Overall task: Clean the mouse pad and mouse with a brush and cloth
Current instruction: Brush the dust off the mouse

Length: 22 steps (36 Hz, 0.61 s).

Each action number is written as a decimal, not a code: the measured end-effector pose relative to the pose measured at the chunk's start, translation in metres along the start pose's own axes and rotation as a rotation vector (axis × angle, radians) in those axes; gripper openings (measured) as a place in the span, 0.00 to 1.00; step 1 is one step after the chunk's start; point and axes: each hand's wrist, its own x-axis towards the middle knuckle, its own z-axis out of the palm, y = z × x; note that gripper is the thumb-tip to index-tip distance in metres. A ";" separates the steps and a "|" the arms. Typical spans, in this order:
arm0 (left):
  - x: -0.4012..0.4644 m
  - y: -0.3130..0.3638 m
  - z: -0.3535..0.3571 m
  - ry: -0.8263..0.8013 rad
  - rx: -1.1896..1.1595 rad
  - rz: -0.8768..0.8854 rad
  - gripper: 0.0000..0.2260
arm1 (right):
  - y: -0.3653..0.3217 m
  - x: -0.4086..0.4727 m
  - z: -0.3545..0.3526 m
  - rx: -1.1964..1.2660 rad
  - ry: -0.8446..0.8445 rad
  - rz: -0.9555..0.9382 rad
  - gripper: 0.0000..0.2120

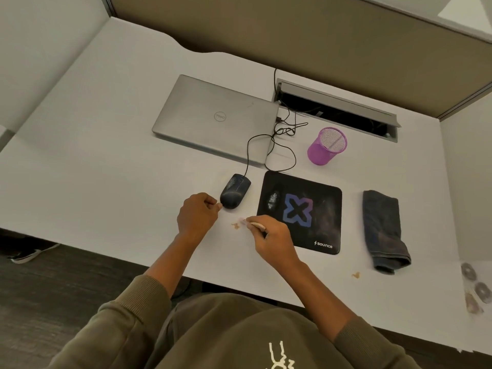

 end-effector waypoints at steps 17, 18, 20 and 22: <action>-0.007 0.000 -0.001 0.030 0.021 0.023 0.09 | -0.005 0.009 0.000 -0.149 -0.275 -0.147 0.16; -0.007 0.000 -0.001 0.032 0.019 0.022 0.09 | -0.004 0.009 -0.004 -0.144 -0.243 -0.150 0.15; -0.009 -0.001 -0.001 0.032 0.012 0.015 0.08 | -0.003 0.009 -0.010 -0.136 -0.175 -0.136 0.13; -0.012 -0.001 0.000 0.032 0.004 -0.002 0.07 | -0.003 0.007 -0.012 -0.127 -0.155 -0.099 0.12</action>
